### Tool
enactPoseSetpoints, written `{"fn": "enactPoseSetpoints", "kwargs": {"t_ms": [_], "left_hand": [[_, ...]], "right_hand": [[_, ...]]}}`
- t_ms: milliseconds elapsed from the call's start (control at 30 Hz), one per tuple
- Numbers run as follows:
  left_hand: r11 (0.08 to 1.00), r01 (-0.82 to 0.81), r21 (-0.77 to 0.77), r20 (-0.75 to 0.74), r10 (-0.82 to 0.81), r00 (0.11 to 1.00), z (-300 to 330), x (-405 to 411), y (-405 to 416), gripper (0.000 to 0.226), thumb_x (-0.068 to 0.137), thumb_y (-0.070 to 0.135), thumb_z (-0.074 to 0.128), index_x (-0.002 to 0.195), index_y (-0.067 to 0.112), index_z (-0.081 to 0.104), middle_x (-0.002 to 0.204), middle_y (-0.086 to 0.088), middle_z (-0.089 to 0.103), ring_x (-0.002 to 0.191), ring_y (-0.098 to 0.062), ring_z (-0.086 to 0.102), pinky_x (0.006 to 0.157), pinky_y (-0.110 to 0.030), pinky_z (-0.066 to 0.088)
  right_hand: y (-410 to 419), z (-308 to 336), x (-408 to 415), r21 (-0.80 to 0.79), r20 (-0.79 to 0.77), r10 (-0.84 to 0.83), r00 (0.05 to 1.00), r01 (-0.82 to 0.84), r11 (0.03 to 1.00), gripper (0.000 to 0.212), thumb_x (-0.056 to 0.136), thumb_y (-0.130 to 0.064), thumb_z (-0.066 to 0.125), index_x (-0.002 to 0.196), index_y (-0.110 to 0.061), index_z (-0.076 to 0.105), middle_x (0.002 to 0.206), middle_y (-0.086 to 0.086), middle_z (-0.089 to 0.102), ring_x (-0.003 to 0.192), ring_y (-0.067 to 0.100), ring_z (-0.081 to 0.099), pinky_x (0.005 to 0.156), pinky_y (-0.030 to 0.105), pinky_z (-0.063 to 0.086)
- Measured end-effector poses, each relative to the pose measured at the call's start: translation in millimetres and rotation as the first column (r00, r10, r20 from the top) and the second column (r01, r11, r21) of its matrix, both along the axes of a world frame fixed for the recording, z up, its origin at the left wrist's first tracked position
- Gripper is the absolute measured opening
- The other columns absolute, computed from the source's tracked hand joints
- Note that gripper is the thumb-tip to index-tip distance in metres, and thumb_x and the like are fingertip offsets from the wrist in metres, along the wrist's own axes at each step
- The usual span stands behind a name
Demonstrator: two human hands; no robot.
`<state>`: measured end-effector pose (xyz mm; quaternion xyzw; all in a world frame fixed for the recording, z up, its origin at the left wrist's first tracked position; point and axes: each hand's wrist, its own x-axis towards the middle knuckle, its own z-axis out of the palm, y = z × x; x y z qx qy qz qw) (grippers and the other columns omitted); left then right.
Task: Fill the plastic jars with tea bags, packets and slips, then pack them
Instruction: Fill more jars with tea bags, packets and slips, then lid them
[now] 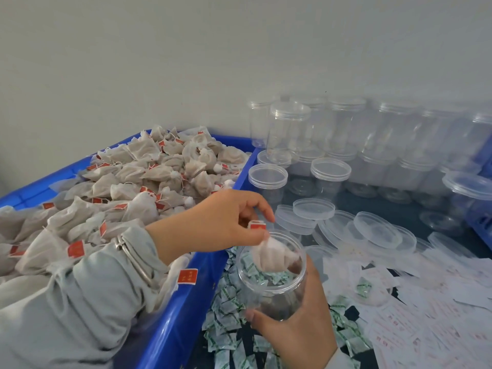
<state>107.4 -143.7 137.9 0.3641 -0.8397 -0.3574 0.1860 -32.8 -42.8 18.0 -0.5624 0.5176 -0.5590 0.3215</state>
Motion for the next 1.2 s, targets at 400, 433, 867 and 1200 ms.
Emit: {"fn": "enactPoseSetpoints", "kwargs": {"t_ms": [400,433,867,1200], "left_hand": [[0.99,-0.088,-0.108,-0.074,0.08,0.994,0,1,-5,0.012,0.08,0.023,0.072,0.086,0.031,0.065,0.074,0.02,0.068,0.054,0.002,0.056,0.057,-0.014,0.05],[0.984,-0.143,-0.111,-0.102,0.131,0.986,1,5,-10,0.011,0.082,0.021,0.071,0.085,0.03,0.065,0.069,0.02,0.067,0.053,0.002,0.058,0.057,-0.016,0.052],[0.873,-0.356,-0.334,0.66,0.487,0.572,-30,73,-71,0.025,0.089,0.022,0.058,0.113,0.017,0.062,0.112,0.0,0.06,0.079,-0.011,0.055,0.059,-0.016,0.042],[0.851,-0.378,-0.364,0.744,0.51,0.432,-25,71,-67,0.024,0.09,0.019,0.058,0.11,0.007,0.062,0.113,-0.01,0.064,0.101,-0.023,0.062,0.073,-0.023,0.043]], "right_hand": [[3,-4,-1,0.076,-0.063,-0.019,0.998,0.024,0.997,0.107,0.04,-0.054,0.084,0.132,-0.049,0.032,0.129,-0.025,0.047,0.12,-0.008,0.045,0.1,0.023,0.044],[3,-3,-1,0.062,-0.091,-0.016,0.996,0.022,0.998,0.106,0.041,-0.057,0.083,0.132,-0.053,0.029,0.129,-0.028,0.045,0.121,-0.013,0.042,0.1,0.017,0.04],[9,2,0,0.081,-0.09,0.033,0.995,-0.026,0.996,0.11,0.04,-0.062,0.082,0.137,-0.045,0.031,0.128,-0.021,0.053,0.118,0.001,0.051,0.1,0.039,0.047],[8,-1,2,0.122,-0.102,0.018,0.995,-0.005,0.992,0.121,0.036,-0.07,0.076,0.142,-0.037,0.029,0.134,-0.018,0.047,0.124,0.007,0.047,0.104,0.043,0.043]]}}
